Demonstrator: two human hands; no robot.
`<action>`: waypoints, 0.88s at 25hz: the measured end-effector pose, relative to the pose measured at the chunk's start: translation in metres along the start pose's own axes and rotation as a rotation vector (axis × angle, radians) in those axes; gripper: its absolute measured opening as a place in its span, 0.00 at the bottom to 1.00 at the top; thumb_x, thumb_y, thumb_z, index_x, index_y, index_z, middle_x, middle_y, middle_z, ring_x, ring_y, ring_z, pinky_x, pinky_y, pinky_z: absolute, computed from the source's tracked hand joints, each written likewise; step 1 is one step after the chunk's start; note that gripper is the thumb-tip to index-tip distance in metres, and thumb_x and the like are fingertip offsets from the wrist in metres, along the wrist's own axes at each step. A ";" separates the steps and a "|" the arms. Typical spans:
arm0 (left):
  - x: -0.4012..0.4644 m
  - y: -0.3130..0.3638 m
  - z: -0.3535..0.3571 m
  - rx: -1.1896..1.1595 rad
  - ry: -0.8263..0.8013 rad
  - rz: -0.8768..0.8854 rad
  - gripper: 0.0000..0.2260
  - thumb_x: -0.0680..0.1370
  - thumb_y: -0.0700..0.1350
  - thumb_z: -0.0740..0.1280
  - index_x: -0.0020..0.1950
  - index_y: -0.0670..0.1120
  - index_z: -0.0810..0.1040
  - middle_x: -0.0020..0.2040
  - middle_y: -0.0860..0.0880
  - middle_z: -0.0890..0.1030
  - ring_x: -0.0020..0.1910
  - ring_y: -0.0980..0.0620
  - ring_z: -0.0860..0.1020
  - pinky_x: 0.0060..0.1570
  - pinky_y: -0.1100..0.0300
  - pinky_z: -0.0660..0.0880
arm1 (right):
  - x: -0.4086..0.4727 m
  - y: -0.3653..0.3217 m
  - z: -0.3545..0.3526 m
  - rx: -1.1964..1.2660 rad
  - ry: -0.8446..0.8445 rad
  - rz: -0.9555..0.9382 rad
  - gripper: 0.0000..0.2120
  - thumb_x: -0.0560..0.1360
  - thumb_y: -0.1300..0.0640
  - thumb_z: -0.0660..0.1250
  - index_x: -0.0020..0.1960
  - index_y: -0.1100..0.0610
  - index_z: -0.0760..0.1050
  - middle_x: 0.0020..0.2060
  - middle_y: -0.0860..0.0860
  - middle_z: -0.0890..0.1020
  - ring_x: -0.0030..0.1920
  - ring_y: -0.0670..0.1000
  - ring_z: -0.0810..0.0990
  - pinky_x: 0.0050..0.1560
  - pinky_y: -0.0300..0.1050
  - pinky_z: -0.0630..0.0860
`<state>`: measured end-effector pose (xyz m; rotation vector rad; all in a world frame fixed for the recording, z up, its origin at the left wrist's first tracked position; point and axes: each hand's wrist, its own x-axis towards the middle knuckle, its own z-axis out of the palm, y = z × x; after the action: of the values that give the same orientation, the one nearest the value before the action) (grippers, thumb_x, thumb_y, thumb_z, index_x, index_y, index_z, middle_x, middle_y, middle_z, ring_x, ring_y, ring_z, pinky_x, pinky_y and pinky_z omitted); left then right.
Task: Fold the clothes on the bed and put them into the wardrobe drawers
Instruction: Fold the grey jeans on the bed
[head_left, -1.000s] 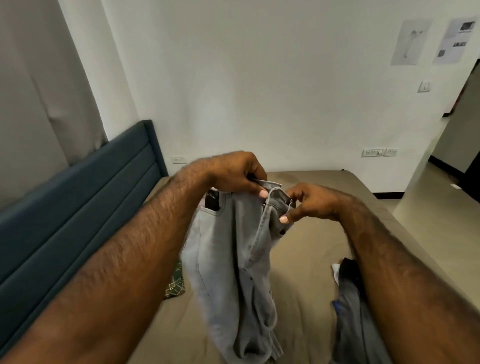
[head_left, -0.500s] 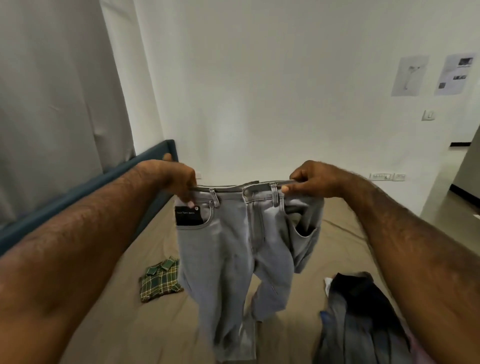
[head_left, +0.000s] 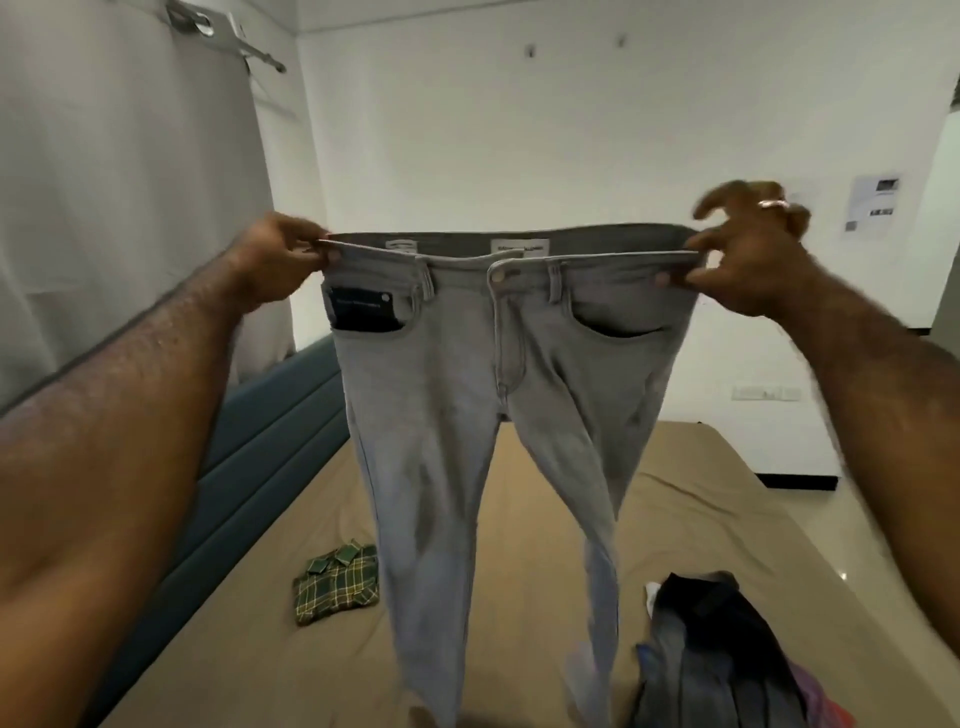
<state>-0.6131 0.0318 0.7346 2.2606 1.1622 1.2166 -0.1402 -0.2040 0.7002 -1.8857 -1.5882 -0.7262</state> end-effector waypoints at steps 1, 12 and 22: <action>-0.014 0.006 -0.010 -0.115 -0.020 -0.064 0.06 0.78 0.45 0.77 0.52 0.46 0.84 0.55 0.43 0.84 0.50 0.47 0.79 0.46 0.59 0.76 | 0.000 -0.005 -0.006 0.047 -0.068 0.124 0.12 0.71 0.36 0.77 0.42 0.43 0.82 0.56 0.47 0.78 0.64 0.59 0.71 0.64 0.51 0.65; -0.045 0.013 -0.010 -0.003 0.116 -0.123 0.16 0.78 0.49 0.77 0.62 0.47 0.78 0.56 0.45 0.82 0.53 0.45 0.80 0.54 0.53 0.79 | -0.024 -0.113 -0.019 0.305 0.161 0.501 0.11 0.74 0.63 0.69 0.54 0.57 0.86 0.53 0.61 0.86 0.56 0.64 0.83 0.58 0.48 0.78; -0.090 0.048 -0.006 0.155 0.710 0.055 0.16 0.86 0.54 0.60 0.55 0.42 0.76 0.48 0.33 0.83 0.46 0.28 0.80 0.43 0.41 0.75 | -0.035 -0.148 -0.043 0.114 0.558 0.411 0.13 0.82 0.60 0.58 0.65 0.60 0.70 0.56 0.63 0.80 0.54 0.66 0.80 0.51 0.57 0.76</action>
<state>-0.6211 -0.0683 0.7178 2.0126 1.4632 2.1156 -0.2941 -0.2382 0.7168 -1.6554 -0.8458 -0.8562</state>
